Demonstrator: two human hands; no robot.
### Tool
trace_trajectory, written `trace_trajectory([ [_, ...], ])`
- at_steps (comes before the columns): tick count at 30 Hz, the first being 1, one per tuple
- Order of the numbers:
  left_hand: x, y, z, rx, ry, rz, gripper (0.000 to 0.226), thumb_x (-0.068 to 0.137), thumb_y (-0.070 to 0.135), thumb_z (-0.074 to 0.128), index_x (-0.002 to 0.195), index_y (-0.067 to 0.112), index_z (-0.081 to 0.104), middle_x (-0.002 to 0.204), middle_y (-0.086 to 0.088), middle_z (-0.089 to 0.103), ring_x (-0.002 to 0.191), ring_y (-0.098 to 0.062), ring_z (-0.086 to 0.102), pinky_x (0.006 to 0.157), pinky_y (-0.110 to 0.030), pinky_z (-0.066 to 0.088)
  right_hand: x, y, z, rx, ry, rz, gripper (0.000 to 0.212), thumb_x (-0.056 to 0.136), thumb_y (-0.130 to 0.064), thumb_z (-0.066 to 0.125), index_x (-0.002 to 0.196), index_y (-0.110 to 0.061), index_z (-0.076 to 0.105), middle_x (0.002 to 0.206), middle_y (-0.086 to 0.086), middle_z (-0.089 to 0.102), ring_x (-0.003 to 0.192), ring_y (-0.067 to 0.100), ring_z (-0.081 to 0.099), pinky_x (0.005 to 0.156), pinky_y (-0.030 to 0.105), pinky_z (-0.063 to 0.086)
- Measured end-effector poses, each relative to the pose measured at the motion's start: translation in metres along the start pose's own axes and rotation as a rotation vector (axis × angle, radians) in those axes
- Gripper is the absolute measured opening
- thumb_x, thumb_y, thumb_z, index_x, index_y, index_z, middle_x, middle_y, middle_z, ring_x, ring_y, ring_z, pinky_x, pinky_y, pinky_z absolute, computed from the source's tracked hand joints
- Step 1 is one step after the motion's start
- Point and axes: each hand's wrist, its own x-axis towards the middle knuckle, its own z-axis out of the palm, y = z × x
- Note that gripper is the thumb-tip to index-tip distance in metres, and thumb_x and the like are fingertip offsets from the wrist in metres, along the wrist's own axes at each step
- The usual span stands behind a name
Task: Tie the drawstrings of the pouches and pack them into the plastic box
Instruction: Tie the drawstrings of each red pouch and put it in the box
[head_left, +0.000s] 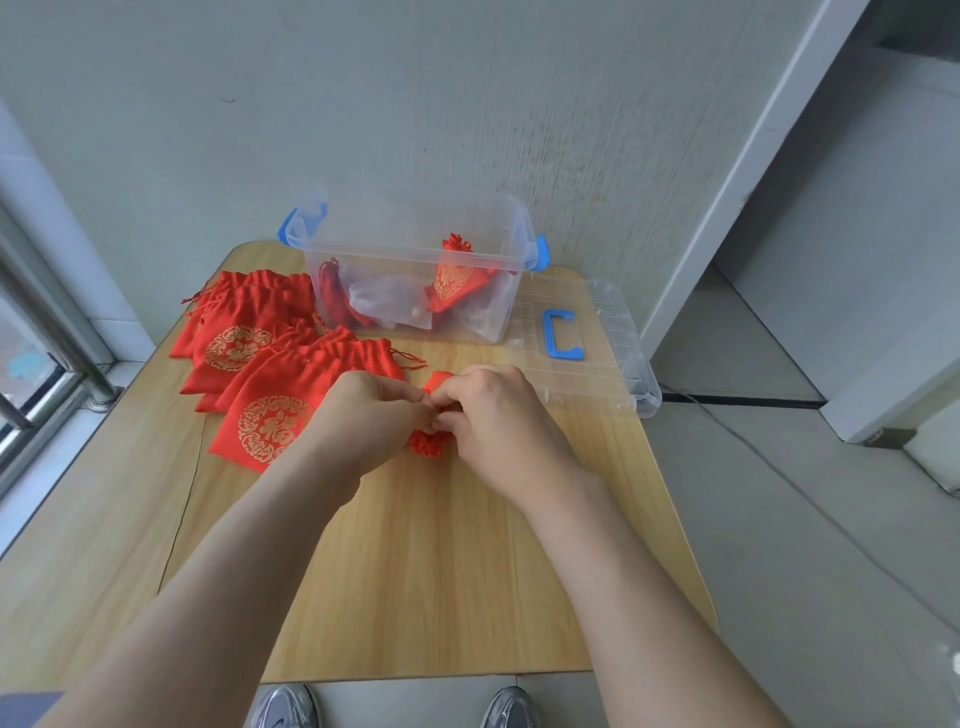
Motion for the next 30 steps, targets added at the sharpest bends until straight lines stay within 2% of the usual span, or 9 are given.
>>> trace_trajectory([
  [5,-0.003,0.001,0.002,-0.021,0.07,0.124,0.014,0.097,0.013,0.075,0.086,0.016,0.085,0.082,0.002,0.081,0.067,0.006,0.067,0.058,-0.008,0.046,0.002,0.001,0.001,-0.058,0.106,-0.009,0.016,0.096,-0.008,0.073,0.1,-0.019,0.084,0.089,0.004,0.067,0.087,0.026,0.064,0.07,0.038,0.052],
  [9,-0.004,0.003,0.002,-0.074,0.126,0.125,0.007,0.091,0.011,0.081,0.093,0.018,0.08,0.081,-0.003,0.081,0.082,-0.019,0.079,0.076,-0.039,0.063,0.0,-0.004,0.002,-0.102,0.138,-0.016,0.019,0.095,-0.006,0.073,0.103,-0.019,0.084,0.091,0.004,0.065,0.086,0.027,0.065,0.069,0.038,0.054],
  [11,-0.004,0.004,0.002,-0.036,0.131,0.164,0.012,0.089,0.01,0.081,0.095,0.019,0.077,0.079,-0.001,0.08,0.078,-0.019,0.078,0.077,-0.043,0.065,0.0,-0.005,0.002,-0.101,0.148,-0.015,0.018,0.093,-0.006,0.073,0.103,-0.018,0.084,0.09,0.005,0.063,0.085,0.027,0.065,0.068,0.037,0.053],
  [14,-0.008,0.006,0.004,0.102,0.165,0.271,0.018,0.084,0.004,0.076,0.092,0.02,0.077,0.077,0.005,0.078,0.07,-0.003,0.074,0.072,-0.026,0.063,0.0,-0.004,-0.001,-0.087,0.148,0.026,0.013,0.094,-0.011,0.073,0.102,-0.016,0.082,0.093,0.004,0.063,0.087,0.025,0.063,0.068,0.03,0.045],
  [17,-0.01,0.006,0.005,0.237,0.251,0.398,0.019,0.078,0.004,0.077,0.093,0.016,0.077,0.076,0.009,0.076,0.069,0.003,0.071,0.069,-0.017,0.058,0.0,-0.006,0.001,-0.027,0.107,0.07,0.015,0.092,-0.012,0.067,0.096,-0.016,0.081,0.092,0.005,0.068,0.088,0.025,0.064,0.074,0.034,0.052],
  [20,-0.009,0.001,0.004,0.326,0.266,0.517,0.022,0.08,0.006,0.076,0.098,0.017,0.076,0.082,0.011,0.076,0.075,-0.001,0.072,0.074,-0.033,0.062,0.001,-0.006,0.001,0.126,0.108,0.225,0.018,0.086,-0.012,0.064,0.081,-0.019,0.079,0.075,-0.002,0.073,0.079,0.023,0.067,0.07,0.037,0.058],
  [23,-0.01,0.0,0.003,0.36,0.237,0.554,0.026,0.079,0.008,0.076,0.101,0.022,0.072,0.086,0.013,0.075,0.081,-0.006,0.073,0.073,-0.04,0.063,0.0,-0.003,-0.004,0.369,0.063,0.438,0.016,0.086,-0.015,0.07,0.078,-0.023,0.082,0.068,-0.009,0.075,0.071,0.007,0.068,0.063,0.021,0.054],
  [26,-0.01,0.003,0.001,0.315,0.231,0.551,0.025,0.077,0.005,0.08,0.093,0.022,0.071,0.082,0.016,0.073,0.074,-0.001,0.071,0.071,-0.037,0.062,-0.002,0.001,-0.008,0.722,-0.007,0.596,0.011,0.089,-0.013,0.075,0.082,-0.018,0.082,0.068,-0.007,0.071,0.068,0.01,0.062,0.069,0.025,0.048],
  [30,-0.013,0.005,-0.002,0.219,0.209,0.518,0.024,0.079,-0.001,0.081,0.08,0.022,0.072,0.076,0.013,0.076,0.072,0.0,0.073,0.07,-0.021,0.06,0.0,0.005,-0.01,1.083,-0.049,0.751,0.004,0.091,-0.002,0.073,0.091,-0.002,0.077,0.073,0.006,0.066,0.063,0.014,0.055,0.058,0.027,0.042],
])
